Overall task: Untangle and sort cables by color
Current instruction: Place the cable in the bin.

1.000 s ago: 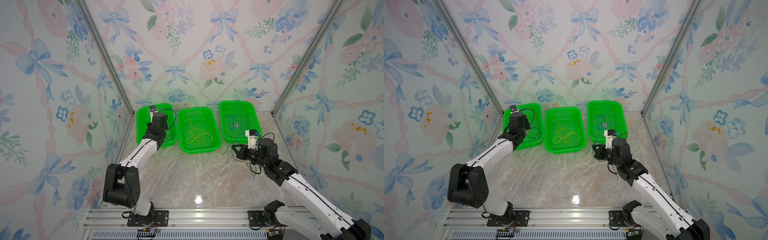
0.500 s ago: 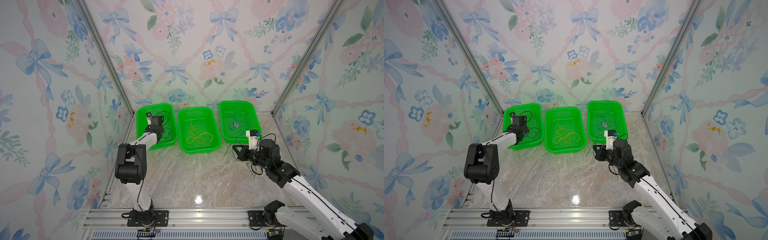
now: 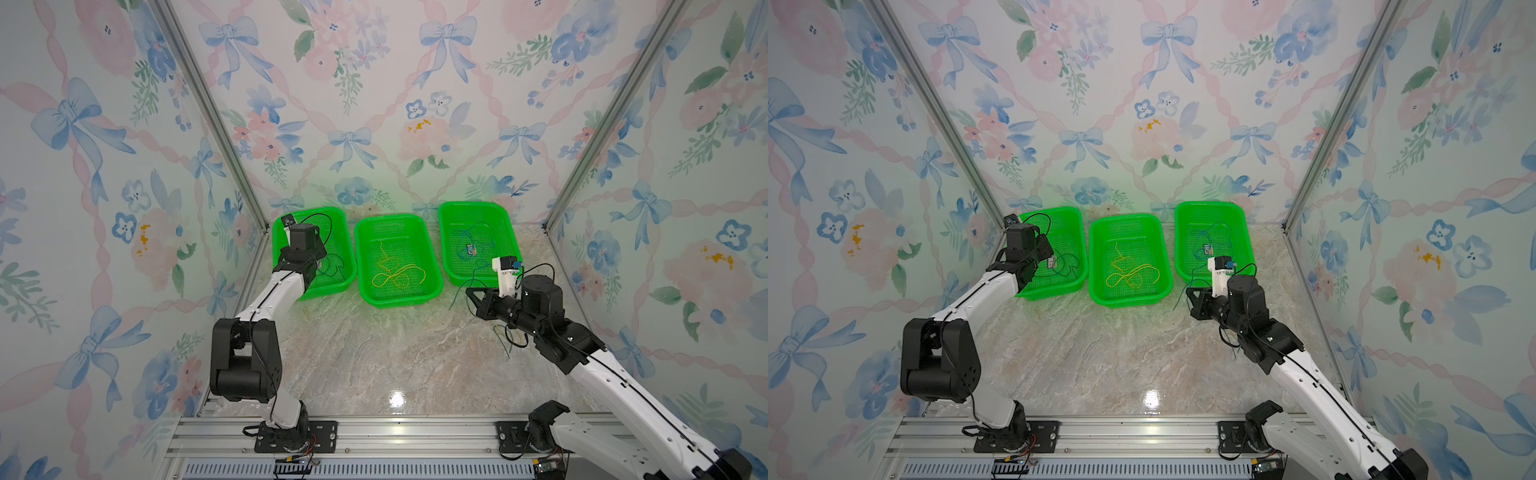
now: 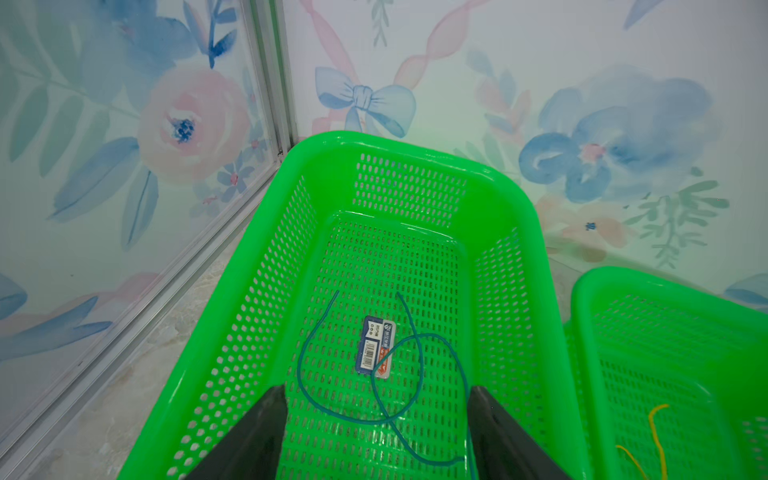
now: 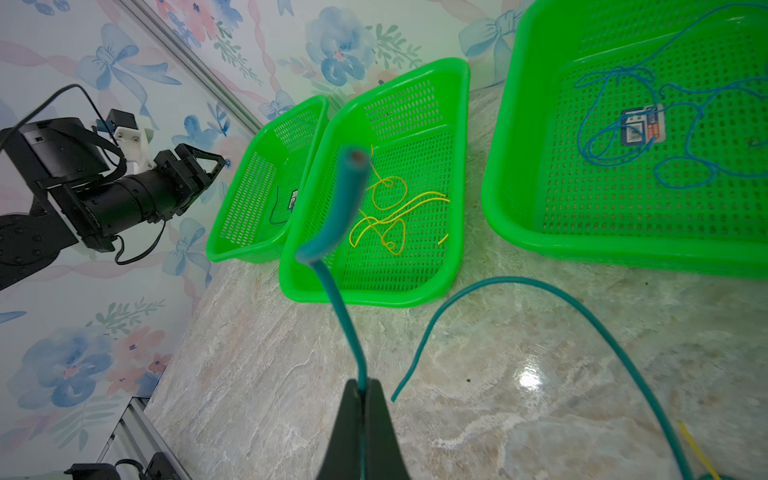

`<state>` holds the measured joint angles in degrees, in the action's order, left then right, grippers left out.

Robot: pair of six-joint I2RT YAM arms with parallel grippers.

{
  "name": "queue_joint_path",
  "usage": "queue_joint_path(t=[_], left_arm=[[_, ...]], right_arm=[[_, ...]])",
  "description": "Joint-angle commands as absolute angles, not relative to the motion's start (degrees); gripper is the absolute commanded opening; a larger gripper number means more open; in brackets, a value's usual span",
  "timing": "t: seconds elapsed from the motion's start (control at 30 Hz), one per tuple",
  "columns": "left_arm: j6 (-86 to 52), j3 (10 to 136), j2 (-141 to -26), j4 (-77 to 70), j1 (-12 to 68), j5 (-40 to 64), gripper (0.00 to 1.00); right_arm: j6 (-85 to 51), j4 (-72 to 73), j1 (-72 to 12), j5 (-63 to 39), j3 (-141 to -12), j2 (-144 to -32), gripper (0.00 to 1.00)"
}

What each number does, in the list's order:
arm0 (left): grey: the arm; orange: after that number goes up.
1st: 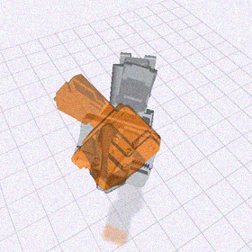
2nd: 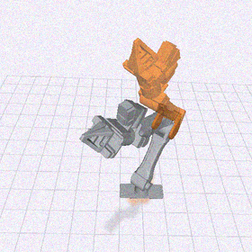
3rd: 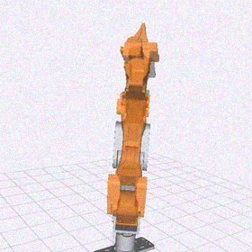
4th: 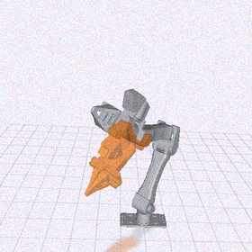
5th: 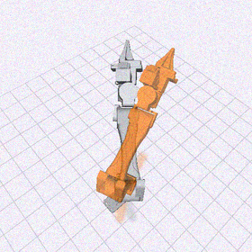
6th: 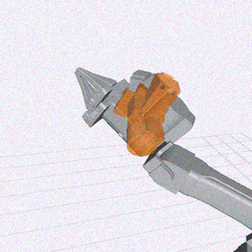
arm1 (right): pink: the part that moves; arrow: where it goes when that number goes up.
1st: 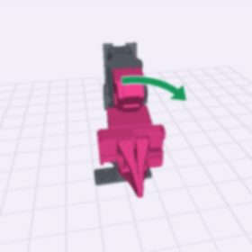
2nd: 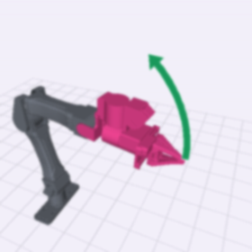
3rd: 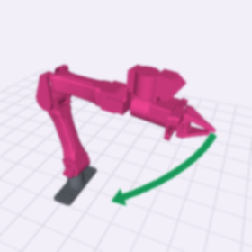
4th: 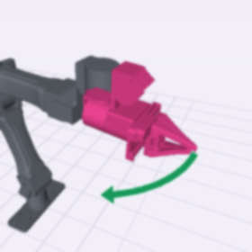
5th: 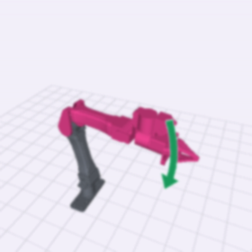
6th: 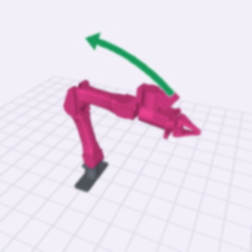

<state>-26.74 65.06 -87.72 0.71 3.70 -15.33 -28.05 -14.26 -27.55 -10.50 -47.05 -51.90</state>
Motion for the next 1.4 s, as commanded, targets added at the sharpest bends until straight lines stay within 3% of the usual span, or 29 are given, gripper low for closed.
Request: queue_joint_path(t=[0.0,0.07,0.27,0.57,0.83,0.87,1.0,1.1,1.13,1.27,1.37], left_arm=[[-32.36,61.33,-82.87,0.33,4.79,2.74,0.79],[-33.15,59.74,-80.96,0.00,7.56,10.67,0.80],[-26.93,57.37,-76.78,-0.01,20.25,21.91,0.80],[-23.47,54.73,-76.18,-0.71,35.42,26.88,0.80],[-24.13,55.07,-79.16,-2.77,39.61,28.58,0.80],[-24.42,55.34,-79.95,-2.80,39.56,28.44,0.78],[-24.96,56.54,-81.86,-3.44,39.77,27.72,0.46],[-24.83,57.50,-82.14,-3.61,39.83,27.67,0.05],[-24.96,57.59,-81.93,-3.62,39.81,27.32,0.00],[-24.92,57.39,-80.18,-3.72,39.92,25.09,0.00],[-24.94,56.82,-78.51,-3.63,39.73,21.29,0.00]], right_arm=[[-25.43,-12.30,-28.84,-11.81,-48.33,-51.47,0.00],[-25.57,-9.85,-29.09,-11.90,-47.70,-51.58,0.00],[-26.40,-3.39,-29.18,-14.60,-46.04,-52.55,0.00],[-23.79,5.52,-30.01,-23.37,-42.97,-52.68,0.00],[-20.12,6.45,-35.03,-26.10,-42.54,-53.40,0.00],[-19.51,6.50,-35.85,-26.05,-42.62,-53.35,0.00],[-18.29,5.81,-37.24,-25.85,-43.21,-53.60,0.00],[-18.11,5.54,-37.27,-25.37,-43.35,-53.94,0.00],[-18.02,5.33,-37.27,-25.03,-43.41,-54.12,0.00],[-18.17,5.43,-37.27,-24.13,-43.09,-54.43,0.03],[-18.25,5.89,-37.28,-23.17,-42.55,-54.83,0.27]])
